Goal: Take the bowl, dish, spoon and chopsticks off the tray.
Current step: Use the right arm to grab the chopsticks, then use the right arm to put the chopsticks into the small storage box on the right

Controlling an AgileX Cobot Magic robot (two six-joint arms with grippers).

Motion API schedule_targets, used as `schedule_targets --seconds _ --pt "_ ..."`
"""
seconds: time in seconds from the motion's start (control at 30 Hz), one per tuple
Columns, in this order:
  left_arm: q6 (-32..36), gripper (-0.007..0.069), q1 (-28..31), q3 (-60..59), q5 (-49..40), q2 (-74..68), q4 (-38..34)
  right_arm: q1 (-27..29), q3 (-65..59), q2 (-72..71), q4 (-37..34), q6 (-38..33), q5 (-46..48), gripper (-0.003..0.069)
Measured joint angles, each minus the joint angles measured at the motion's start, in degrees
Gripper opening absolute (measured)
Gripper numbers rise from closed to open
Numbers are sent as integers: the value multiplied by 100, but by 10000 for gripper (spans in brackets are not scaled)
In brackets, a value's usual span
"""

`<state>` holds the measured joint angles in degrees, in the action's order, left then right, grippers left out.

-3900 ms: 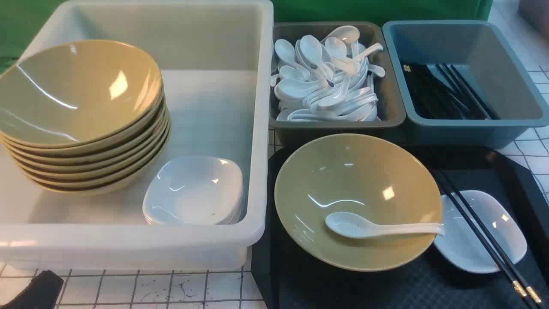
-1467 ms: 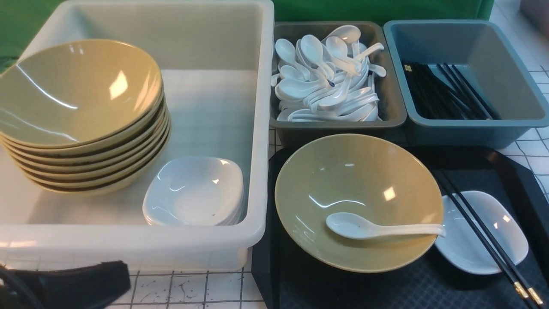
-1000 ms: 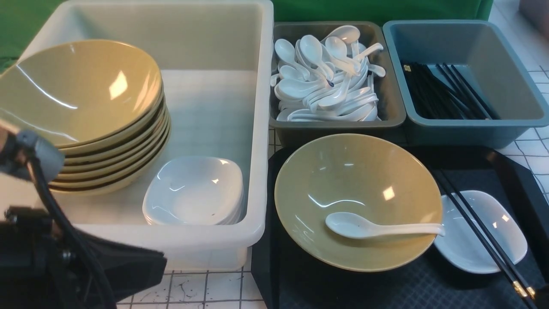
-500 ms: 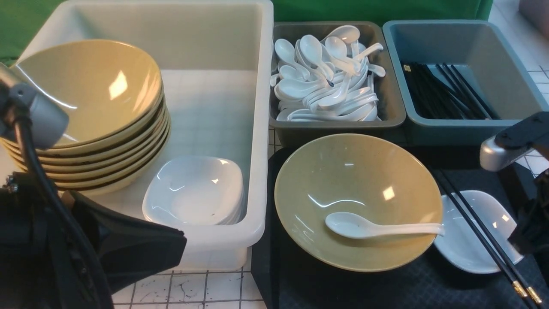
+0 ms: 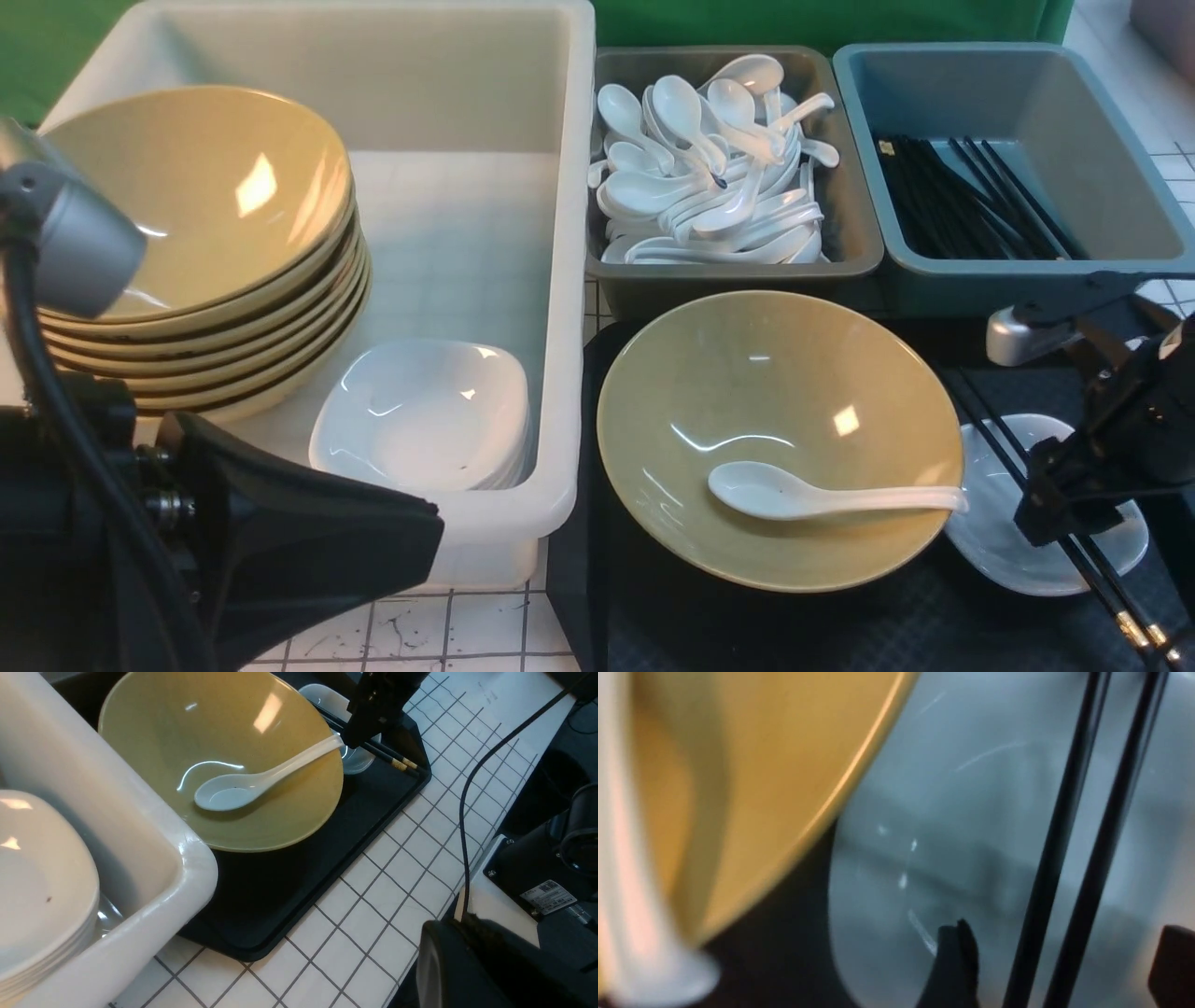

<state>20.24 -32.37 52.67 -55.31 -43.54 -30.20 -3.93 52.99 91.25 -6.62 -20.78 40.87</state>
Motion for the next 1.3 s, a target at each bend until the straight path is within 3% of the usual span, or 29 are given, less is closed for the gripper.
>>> schedule_targets --seconds 0.2,0.33,0.43,0.6,0.8,1.03,1.17,1.3 --pt "12 -1 0 0 64 0 -18 0 15 470 -7 -55 -223 502" --pt "13 -1 0 0 118 0 -18 0 68 611 -38 -60 -271 426" --pt "13 -1 0 0 124 0 -18 0 72 622 -16 -83 -290 329" --pt "13 -1 0 0 153 0 -13 7 91 628 -22 -142 -66 98" --pt "18 -1 0 0 431 0 -18 7 97 138 -22 -9 566 92" --pt "228 -1 0 0 955 0 -72 7 199 -1481 0 654 1583 92" --pt "721 -1 0 0 1354 0 -411 7 856 -1753 14 863 1493 92" --pt "1356 -1 0 0 1872 0 -859 7 2170 -1046 9 878 1288 92"
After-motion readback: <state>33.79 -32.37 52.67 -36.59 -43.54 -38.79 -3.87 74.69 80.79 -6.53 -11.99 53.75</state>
